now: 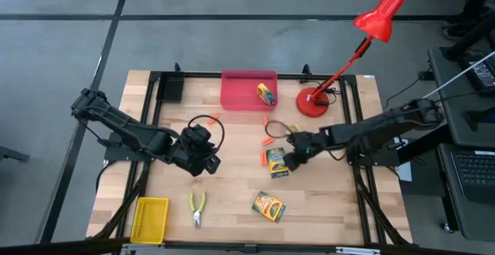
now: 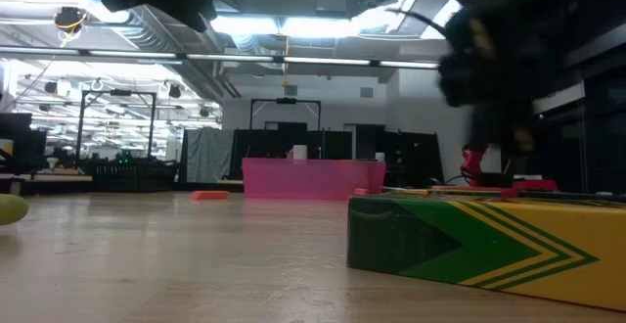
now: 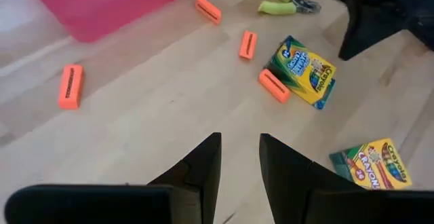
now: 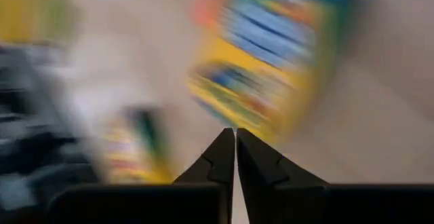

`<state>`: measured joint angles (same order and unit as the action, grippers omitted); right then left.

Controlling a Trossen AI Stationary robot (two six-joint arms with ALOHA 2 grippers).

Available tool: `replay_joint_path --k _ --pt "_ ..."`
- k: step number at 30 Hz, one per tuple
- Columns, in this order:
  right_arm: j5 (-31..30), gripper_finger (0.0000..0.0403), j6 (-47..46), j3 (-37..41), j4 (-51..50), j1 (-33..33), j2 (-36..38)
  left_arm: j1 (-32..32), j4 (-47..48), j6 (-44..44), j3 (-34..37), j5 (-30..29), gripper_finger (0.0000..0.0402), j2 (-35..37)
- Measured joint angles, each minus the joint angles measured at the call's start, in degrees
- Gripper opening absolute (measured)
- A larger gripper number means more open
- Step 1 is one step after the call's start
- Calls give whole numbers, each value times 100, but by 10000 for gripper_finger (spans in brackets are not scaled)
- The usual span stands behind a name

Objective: Pick & Place School Supplies
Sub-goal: Put the yellow crayon box into the red bin

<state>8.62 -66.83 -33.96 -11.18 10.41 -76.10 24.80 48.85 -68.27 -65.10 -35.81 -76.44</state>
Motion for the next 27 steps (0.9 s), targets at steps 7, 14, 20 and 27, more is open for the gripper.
replay_joint_path --k 7,14,20,27 --pt "-837 24 -114 -176 -1718 390 284 -30 46 122 0 -241 97 0" --pt "-709 24 -109 -187 -865 363 -478 -37 73 150 0 -260 97 2" --pt "-224 24 -233 -331 315 365 -1341 -239 438 -189 0 143 97 2" --pt "-377 14 220 -1534 710 138 -2166 -361 717 -363 0 343 97 4"
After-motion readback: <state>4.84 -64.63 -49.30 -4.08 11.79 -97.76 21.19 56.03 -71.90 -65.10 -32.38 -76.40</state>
